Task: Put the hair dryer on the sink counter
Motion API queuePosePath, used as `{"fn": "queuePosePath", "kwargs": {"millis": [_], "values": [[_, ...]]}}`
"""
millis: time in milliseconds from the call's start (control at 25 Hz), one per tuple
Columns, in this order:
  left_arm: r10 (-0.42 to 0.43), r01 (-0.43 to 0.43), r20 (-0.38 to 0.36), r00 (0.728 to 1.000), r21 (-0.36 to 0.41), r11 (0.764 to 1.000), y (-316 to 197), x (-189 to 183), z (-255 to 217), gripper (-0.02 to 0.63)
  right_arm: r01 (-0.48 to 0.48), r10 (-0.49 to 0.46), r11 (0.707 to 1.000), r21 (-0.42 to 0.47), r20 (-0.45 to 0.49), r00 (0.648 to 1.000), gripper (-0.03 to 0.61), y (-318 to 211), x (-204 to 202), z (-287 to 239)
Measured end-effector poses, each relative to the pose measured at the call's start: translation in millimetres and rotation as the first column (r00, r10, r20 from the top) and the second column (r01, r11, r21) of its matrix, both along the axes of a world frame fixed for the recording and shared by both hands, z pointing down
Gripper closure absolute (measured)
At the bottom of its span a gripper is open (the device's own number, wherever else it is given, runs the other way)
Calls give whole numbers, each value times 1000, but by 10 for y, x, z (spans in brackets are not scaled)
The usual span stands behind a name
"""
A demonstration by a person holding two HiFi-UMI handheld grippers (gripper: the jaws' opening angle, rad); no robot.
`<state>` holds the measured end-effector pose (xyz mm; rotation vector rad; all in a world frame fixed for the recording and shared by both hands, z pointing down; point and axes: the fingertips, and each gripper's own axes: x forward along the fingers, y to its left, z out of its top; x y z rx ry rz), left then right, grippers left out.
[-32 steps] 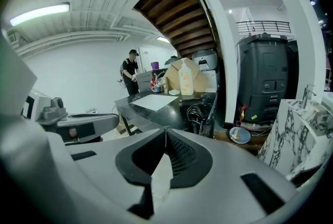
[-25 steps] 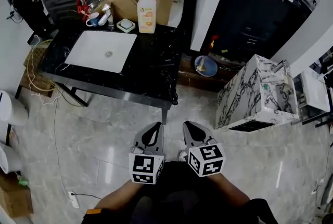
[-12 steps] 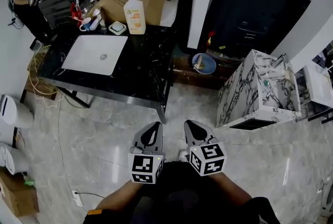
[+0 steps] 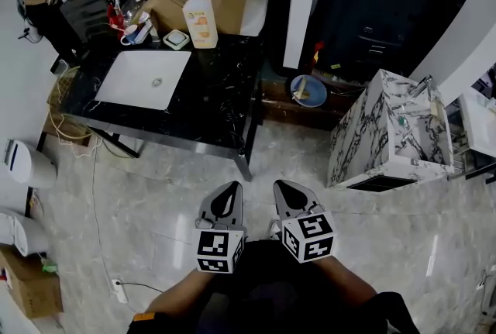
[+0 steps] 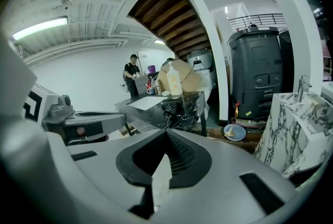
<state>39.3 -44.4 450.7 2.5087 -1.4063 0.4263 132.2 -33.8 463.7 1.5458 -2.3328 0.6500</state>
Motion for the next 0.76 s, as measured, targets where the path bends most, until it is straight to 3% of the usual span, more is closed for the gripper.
{"fn": "queuePosePath", "kwargs": {"millis": [760], "values": [[5,-5,-19,1000,6,1000,29,26,-40,606,-12,12,1000,2,-4,1000,563,51,26,2]]}}
